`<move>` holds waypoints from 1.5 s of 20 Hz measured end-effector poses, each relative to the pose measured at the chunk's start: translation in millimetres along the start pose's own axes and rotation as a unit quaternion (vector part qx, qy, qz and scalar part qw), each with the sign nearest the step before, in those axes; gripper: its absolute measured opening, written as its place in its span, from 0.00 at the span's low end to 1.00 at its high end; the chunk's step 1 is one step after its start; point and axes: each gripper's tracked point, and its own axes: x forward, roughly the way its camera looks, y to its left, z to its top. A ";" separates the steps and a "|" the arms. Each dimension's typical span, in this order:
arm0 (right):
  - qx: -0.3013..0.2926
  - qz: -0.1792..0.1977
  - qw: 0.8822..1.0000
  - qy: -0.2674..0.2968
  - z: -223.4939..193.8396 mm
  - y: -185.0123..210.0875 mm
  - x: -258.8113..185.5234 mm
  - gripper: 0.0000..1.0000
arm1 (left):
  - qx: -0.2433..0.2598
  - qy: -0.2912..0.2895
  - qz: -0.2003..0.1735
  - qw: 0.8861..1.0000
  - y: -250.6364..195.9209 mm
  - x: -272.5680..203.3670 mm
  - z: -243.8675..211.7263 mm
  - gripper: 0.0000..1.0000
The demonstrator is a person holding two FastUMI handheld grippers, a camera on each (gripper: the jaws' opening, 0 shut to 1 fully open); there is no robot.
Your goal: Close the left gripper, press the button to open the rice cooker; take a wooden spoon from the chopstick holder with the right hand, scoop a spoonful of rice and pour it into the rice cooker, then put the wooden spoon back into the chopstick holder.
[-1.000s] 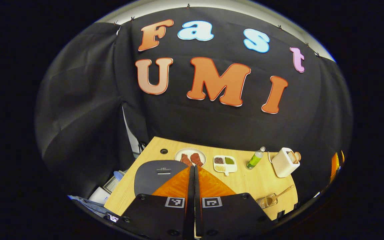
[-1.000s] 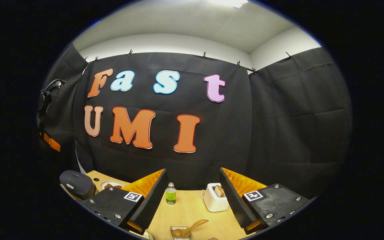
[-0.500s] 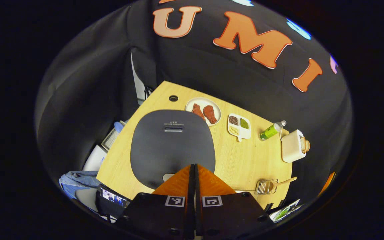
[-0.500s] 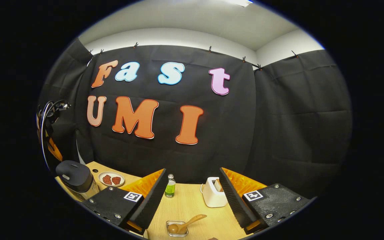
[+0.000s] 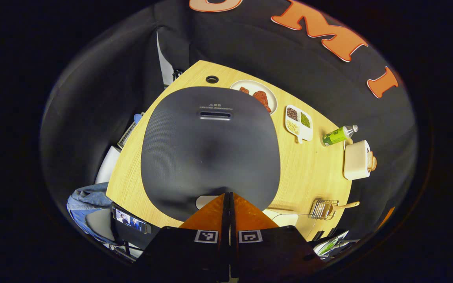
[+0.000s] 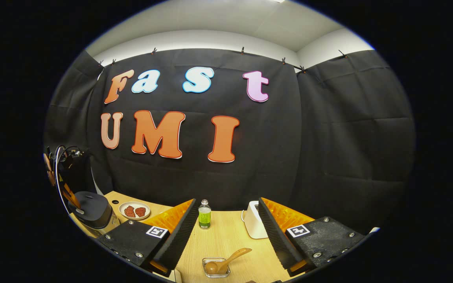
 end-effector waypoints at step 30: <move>0.045 0.011 0.971 0.234 -176.9 -10.7 23.6 0.94 | 0.102 -0.479 0.023 0.872 -36.1 -195.0 67.5 0.05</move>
